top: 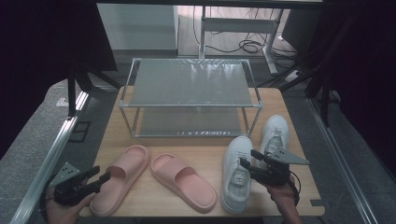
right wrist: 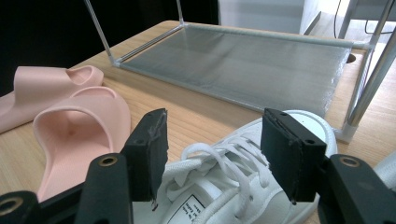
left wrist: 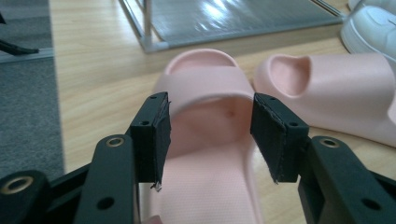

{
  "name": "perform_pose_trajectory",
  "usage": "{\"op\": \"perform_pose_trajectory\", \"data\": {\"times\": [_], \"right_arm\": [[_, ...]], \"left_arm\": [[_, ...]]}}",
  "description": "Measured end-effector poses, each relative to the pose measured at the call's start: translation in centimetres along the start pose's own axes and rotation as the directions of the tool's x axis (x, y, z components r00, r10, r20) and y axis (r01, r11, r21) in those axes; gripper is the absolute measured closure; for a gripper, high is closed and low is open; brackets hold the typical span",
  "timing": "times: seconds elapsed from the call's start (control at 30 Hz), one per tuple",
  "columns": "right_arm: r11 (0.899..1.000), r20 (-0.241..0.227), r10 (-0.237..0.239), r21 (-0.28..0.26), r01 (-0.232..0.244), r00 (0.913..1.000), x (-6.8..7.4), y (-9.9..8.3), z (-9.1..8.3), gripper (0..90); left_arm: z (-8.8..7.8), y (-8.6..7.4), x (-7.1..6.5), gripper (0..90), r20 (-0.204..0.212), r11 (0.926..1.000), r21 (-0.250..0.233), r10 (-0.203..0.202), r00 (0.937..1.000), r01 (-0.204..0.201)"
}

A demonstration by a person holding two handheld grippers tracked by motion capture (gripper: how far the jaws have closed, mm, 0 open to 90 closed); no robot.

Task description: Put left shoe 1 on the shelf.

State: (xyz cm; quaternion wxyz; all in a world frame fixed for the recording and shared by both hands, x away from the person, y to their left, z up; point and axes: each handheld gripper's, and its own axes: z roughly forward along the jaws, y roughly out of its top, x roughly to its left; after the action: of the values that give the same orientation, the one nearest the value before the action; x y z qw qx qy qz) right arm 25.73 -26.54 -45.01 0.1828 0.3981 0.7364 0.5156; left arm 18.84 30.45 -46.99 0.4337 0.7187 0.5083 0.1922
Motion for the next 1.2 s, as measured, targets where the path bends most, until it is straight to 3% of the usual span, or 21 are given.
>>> {"op": "perform_pose_trajectory", "data": {"times": [0.3, 0.67, 0.77, 1.2], "right_arm": [[1.000, -0.005, 0.001, 0.001, -0.001, 1.0000, 0.0, 0.0, 0.0, 42.1], [1.000, -0.012, -0.009, -0.005, 0.009, 0.9999, 0.5, 0.1, -0.1, 42.1], [1.000, -0.010, -0.010, -0.008, 0.010, 0.9999, 0.5, 0.2, -0.2, 42.0], [1.000, -0.004, -0.002, -0.008, 0.002, 1.0000, 0.2, 0.2, -0.4, 42.0]], "left_arm": [[1.0, -1.0, -2.1, 48.6, 0.037, 0.9994, 0.033, 0.009, 0.9993, -0.010], [2.0, -1.5, -3.0, 49.3, 0.043, 0.9970, 0.076, 0.012, 0.9990, -0.015], [3.2, -1.5, -3.2, 49.6, 0.052, 0.9950, 0.099, 0.007, 0.9986, -0.012], [7.0, -1.5, -3.8, 61.6, 0.005, 0.9915, 0.129, 0.016, 0.9999, -0.016]]}}
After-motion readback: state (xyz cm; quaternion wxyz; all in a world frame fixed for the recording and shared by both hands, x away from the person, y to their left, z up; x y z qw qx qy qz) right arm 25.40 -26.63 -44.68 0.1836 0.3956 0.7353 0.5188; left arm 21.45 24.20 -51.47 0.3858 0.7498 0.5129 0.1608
